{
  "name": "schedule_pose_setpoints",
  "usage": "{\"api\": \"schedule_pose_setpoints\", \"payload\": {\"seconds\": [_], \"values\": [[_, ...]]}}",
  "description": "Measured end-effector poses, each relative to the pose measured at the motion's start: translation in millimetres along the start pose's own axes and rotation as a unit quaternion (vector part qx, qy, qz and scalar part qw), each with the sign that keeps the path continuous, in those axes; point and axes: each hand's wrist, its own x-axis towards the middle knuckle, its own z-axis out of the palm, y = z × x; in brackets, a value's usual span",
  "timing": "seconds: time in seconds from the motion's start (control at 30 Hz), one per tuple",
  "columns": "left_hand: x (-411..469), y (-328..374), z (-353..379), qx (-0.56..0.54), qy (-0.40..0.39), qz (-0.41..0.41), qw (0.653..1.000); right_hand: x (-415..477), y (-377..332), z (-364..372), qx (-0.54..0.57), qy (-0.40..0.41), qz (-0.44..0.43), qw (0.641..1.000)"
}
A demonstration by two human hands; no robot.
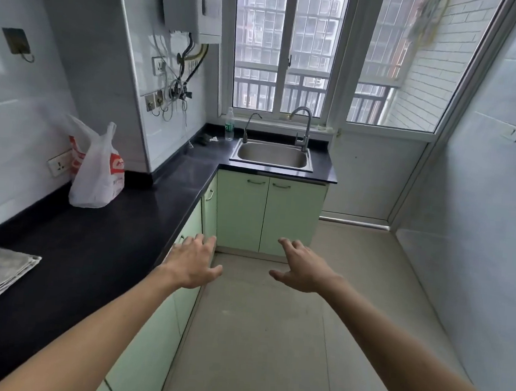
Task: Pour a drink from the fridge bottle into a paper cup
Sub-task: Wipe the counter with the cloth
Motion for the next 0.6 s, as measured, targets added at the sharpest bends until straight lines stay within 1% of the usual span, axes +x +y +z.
{"api": "schedule_pose_setpoints", "payload": {"seconds": [0.33,0.6], "values": [[83.6,22.4,-12.9,-0.002,-0.002,-0.012,1.0,71.2,48.4,-24.2,0.007,-0.003,-0.015,1.0],[146.8,2.1,-13.0,-0.018,0.003,-0.01,1.0,137.1,50.9,-27.9,-0.005,-0.015,-0.021,1.0]]}}
